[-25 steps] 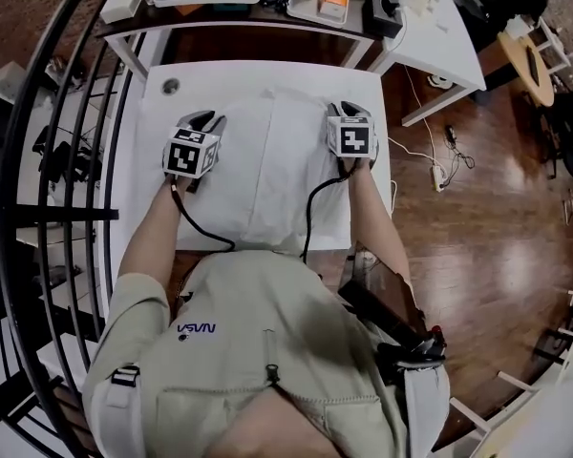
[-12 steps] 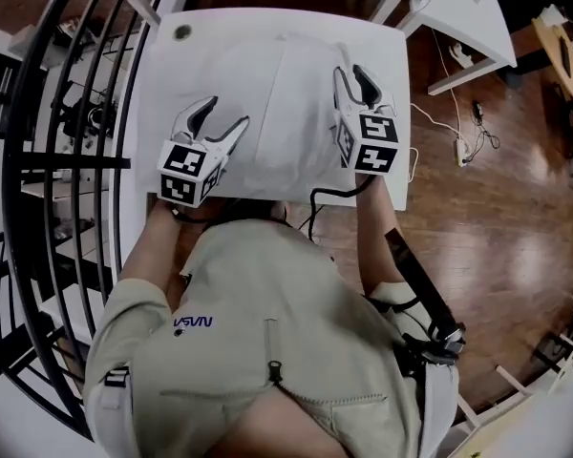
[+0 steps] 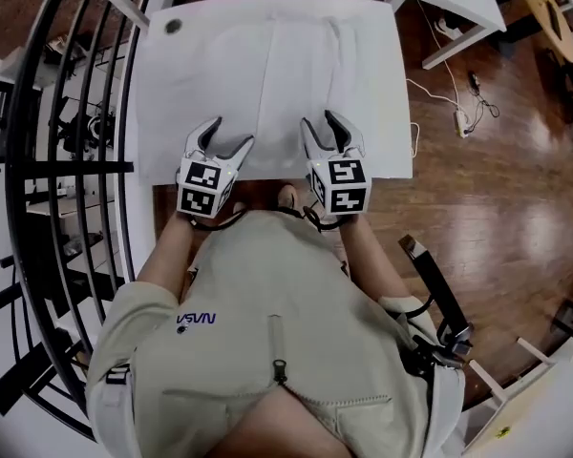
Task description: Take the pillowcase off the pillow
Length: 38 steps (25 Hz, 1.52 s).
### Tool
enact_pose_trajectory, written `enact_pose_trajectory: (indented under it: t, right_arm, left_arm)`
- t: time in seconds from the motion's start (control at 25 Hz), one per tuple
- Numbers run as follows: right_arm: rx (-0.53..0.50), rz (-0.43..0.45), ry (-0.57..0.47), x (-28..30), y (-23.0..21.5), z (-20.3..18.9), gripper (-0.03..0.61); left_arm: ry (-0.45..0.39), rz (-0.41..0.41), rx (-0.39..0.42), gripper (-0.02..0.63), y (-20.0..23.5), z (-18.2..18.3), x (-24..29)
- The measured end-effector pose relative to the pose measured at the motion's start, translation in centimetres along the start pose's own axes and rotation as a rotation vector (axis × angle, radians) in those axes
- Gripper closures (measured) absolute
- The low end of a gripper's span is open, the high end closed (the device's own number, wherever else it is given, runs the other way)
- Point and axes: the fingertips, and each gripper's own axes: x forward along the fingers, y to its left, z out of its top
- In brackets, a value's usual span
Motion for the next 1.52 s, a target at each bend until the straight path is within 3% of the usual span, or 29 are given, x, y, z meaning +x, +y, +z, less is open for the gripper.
enact_pose_trajectory:
  t: [0.28, 0.4, 0.48, 0.52, 0.8, 1.0, 1.16, 1.28, 1.52]
  right_arm:
    - [0.009, -0.033, 0.210, 0.6, 5.7, -9.7, 0.374]
    - [-0.046, -0.118, 0.194, 2.2, 5.4, -9.8, 0.398]
    - [-0.086, -0.171, 0.179, 1.9, 4.5, -9.0, 0.546]
    - [-0.090, -0.187, 0.168, 1.3, 4.0, -8.5, 0.569]
    - [-0.061, -0.343, 0.050, -3.9, -1.9, -4.2, 0.572]
    - [0.036, -0.470, 0.086, -6.1, -7.6, -6.0, 0.572]
    - [0.086, -0.458, 0.214, -5.0, -7.3, -10.8, 0.572]
    - [0.118, -0.415, 0.285, -5.0, -6.9, -14.6, 0.571]
    - [0.096, -0.344, 0.231, -5.5, -5.8, -13.7, 0.557]
  left_arm:
    - [0.043, 0.006, 0.164, 0.277, -0.9, -3.7, 0.6]
    - [0.056, 0.050, 0.287, 0.422, -0.3, -4.3, 1.0]
    - [0.041, 0.058, 0.324, 0.516, 0.1, -3.9, 0.7]
    - [0.025, 0.064, 0.329, 0.537, 0.4, -3.4, 0.3]
    - [-0.116, 0.152, 0.275, 0.575, 5.0, 3.1, -2.2]
    - [-0.112, 0.125, 0.212, 0.577, 6.1, 3.0, -2.8]
    - [-0.036, 0.082, 0.141, 0.581, 4.2, -1.8, -1.8]
    - [0.003, 0.055, 0.146, 0.580, 2.4, -4.8, -1.1]
    - [-0.030, 0.065, 0.143, 0.531, 2.1, -4.6, -0.8]
